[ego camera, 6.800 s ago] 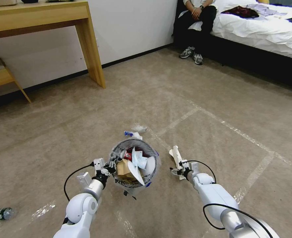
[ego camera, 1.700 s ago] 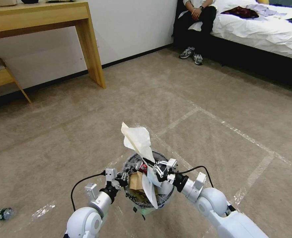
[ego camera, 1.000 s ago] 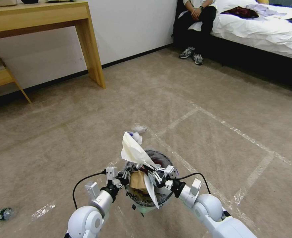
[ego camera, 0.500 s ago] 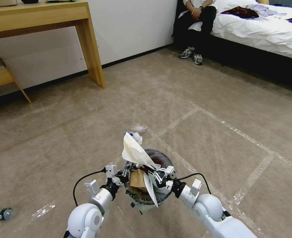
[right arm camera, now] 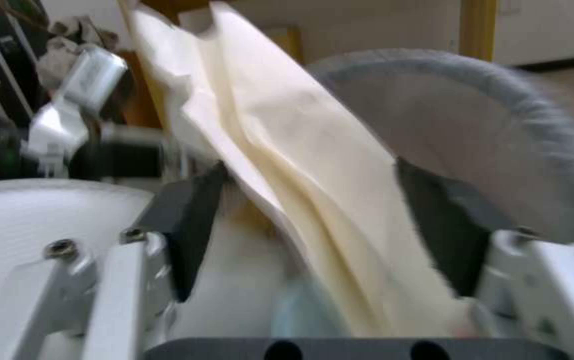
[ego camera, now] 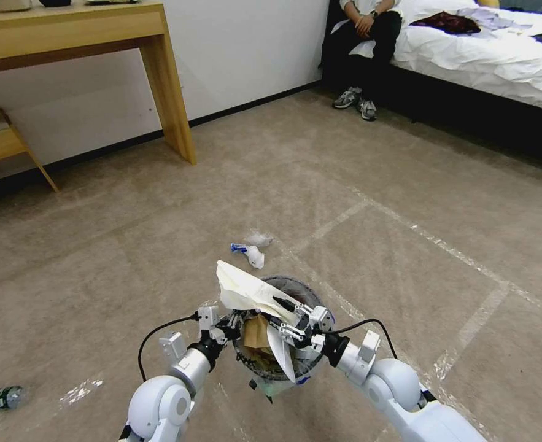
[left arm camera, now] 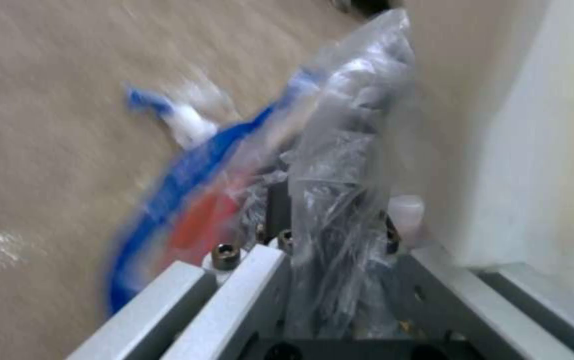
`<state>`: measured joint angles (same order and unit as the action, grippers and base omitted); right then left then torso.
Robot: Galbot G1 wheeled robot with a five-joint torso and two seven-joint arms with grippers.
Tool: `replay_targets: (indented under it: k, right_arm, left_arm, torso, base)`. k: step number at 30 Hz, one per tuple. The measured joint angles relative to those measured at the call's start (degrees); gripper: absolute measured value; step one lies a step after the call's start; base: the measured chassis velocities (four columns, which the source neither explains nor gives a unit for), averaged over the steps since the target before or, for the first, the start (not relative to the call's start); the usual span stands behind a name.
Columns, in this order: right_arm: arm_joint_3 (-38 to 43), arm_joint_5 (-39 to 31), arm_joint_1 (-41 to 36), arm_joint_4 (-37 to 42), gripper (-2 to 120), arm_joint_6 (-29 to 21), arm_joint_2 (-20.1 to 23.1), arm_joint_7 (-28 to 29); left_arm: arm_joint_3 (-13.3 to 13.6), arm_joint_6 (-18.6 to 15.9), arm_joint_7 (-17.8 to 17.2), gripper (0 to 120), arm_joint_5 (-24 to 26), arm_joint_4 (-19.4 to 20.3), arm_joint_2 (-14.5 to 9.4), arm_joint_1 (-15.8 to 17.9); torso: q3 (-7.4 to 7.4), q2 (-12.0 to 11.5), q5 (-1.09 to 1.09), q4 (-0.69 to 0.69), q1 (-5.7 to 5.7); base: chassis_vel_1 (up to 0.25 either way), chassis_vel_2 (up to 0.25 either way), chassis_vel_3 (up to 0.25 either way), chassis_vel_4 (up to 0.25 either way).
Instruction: Pick up the trash bin and place the garbage on the floor into it.
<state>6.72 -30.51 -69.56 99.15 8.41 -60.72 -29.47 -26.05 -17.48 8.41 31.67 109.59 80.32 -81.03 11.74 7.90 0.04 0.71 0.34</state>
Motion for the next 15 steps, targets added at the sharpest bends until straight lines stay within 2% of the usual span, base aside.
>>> replay_targets:
  k: [2, 3, 5, 6, 7, 8, 15]
  right_arm:
    - [-0.06, -0.03, -0.10, 0.47, 76, 0.01, 0.07, -0.28]
    - [0.00, -0.15, -0.21, 0.94, 82, 0.00, 0.22, -0.36]
    - [0.03, -0.22, -0.36, 1.16, 85, -0.02, 0.39, -0.45]
    - [0.05, -0.27, -0.48, 1.47, 91, -0.06, 0.57, -0.63]
    - [0.09, -0.30, -0.53, 1.65, 94, -0.06, 0.71, -0.69]
    - [0.27, -0.38, -0.57, 1.80, 98, -0.07, 0.94, -0.64]
    - [0.28, -0.64, -0.56, 2.12, 100, -0.16, 1.00, -0.79]
  left_arm:
    - [0.14, -0.09, 0.02, 1, 0.00, -0.04, 0.15, 0.04]
    - [0.42, -0.24, 0.08, 1, -0.01, -0.34, 0.25, 0.04]
    - [0.46, -0.25, 0.22, 1, -0.01, -0.46, 0.31, 0.08]
    - [0.41, -0.21, 0.31, 1, -0.02, -0.51, 0.32, 0.23]
    - [0.41, -0.19, 0.34, 1, -0.03, -0.59, 0.34, 0.31]
    - [0.33, -0.22, 0.32, 1, -0.04, -0.81, 0.30, 0.37]
    - [0.26, -0.20, 0.53, 1, -0.06, -1.08, 0.28, 0.65]
  torso:
    - [0.00, 0.00, 0.03, -0.02, -0.01]
    - [0.01, -0.01, -0.10, 0.00, 0.00]
    - [0.01, -0.01, -0.13, 0.04, -0.01]
    - [0.00, 0.00, 0.01, 0.03, -0.01]
    - [0.00, 0.00, 0.02, 0.02, -0.01]
    - [0.00, -0.01, -0.09, 0.01, 0.00]
    - [0.00, -0.01, -0.04, 0.01, -0.01]
  base:
    - [0.000, 0.000, 0.000, 0.000]
    - [0.000, 0.000, 0.000, 0.000]
    - [0.000, 0.000, 0.000, 0.000]
    - [0.000, 0.000, 0.000, 0.000]
    - [0.000, 0.000, 0.000, 0.000]
    - [0.000, 0.000, 0.000, 0.000]
    - [0.000, 0.000, 0.000, 0.000]
